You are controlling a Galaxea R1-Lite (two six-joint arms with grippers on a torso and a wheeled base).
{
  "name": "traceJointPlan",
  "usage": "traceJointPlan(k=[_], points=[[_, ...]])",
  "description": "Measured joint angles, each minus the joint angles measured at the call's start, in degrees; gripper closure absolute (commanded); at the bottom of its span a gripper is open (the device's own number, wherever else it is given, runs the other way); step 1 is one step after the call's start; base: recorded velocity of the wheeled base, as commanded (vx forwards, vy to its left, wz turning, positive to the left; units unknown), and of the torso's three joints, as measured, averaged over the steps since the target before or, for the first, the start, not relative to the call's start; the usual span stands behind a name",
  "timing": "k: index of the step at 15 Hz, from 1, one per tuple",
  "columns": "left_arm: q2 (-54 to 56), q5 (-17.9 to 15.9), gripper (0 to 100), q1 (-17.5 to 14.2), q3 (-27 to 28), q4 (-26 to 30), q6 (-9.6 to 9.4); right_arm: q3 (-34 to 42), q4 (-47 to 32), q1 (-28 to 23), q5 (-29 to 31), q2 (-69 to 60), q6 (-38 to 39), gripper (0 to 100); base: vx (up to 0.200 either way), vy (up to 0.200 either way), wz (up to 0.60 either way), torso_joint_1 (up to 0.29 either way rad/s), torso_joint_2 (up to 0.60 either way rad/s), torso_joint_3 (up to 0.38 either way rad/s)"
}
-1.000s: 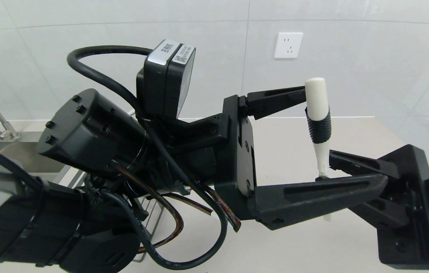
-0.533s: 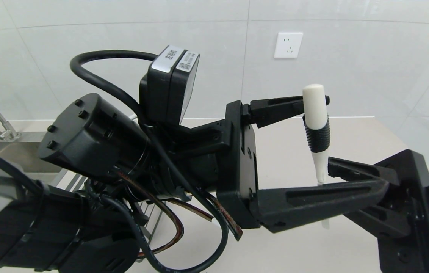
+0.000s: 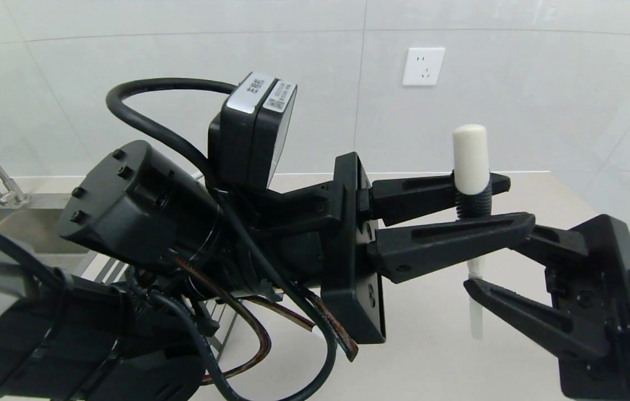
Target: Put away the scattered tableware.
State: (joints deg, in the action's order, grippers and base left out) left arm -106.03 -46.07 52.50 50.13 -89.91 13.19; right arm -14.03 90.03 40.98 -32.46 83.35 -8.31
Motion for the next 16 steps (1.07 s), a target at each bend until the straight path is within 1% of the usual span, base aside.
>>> traceJointPlan(k=[2, 4, 6, 7, 8, 9, 10, 13, 14, 16], points=[[-0.02, 0.04, 100, -0.50, -0.05, 0.00, -0.02, 1.30, -0.04, 0.00, -0.02, 0.02, -0.16, 0, 0.000, 0.000, 0.00, 0.000, 0.00, 0.000], [0.00, 0.26, 100, -2.82, -0.41, 0.00, -0.17, 1.83, -0.06, -0.35, 0.00, 0.02, -0.24, 0, 0.000, 0.000, 0.00, 0.000, 0.00, 0.000], [0.05, 0.34, 100, -5.46, -1.32, -0.01, -1.21, 2.24, -0.06, -2.29, 0.06, 0.11, -1.07, 0, 0.000, 0.000, 0.00, 0.000, 0.00, 0.000], [0.11, 0.34, 100, -6.51, -2.74, 0.05, -2.35, 2.35, -0.09, -3.61, 0.06, 0.22, -1.58, 0, 0.000, 0.000, 0.00, 0.000, 0.00, 0.000], [0.24, 0.37, 100, -7.47, -4.27, 0.46, -3.72, 2.54, -0.06, -4.74, 0.06, 0.28, -1.78, 100, 0.000, 0.000, 0.00, 0.000, 0.00, 0.000], [0.57, 0.37, 100, -8.22, -6.06, 1.52, -5.17, 3.17, -0.06, -6.10, 0.01, 0.30, -1.91, 100, 0.000, 0.000, 0.00, 0.000, 0.00, 0.000], [0.96, 0.37, 100, -9.12, -7.33, 2.57, -6.17, 3.89, -0.11, -7.22, 0.04, 0.35, -2.39, 100, 0.000, 0.000, 0.00, 0.000, 0.00, 0.000], [1.77, 0.39, 100, -11.52, -8.48, 3.12, -8.35, 4.45, -0.09, -8.98, 0.06, 0.33, -2.82, 100, 0.000, 0.000, 0.00, 0.000, 0.00, 0.000], [2.01, 0.37, 100, -11.85, -8.59, 3.19, -8.81, 4.47, -0.09, -10.34, 0.04, 0.15, -2.82, 100, 0.000, 0.000, 0.00, 0.000, 0.00, 0.000], [3.17, 0.37, 100, -12.41, -9.51, 3.44, -9.03, 4.96, -0.50, -15.13, 0.06, -1.95, -2.90, 100, 0.000, 0.000, 0.00, 0.000, 0.00, 0.000]])
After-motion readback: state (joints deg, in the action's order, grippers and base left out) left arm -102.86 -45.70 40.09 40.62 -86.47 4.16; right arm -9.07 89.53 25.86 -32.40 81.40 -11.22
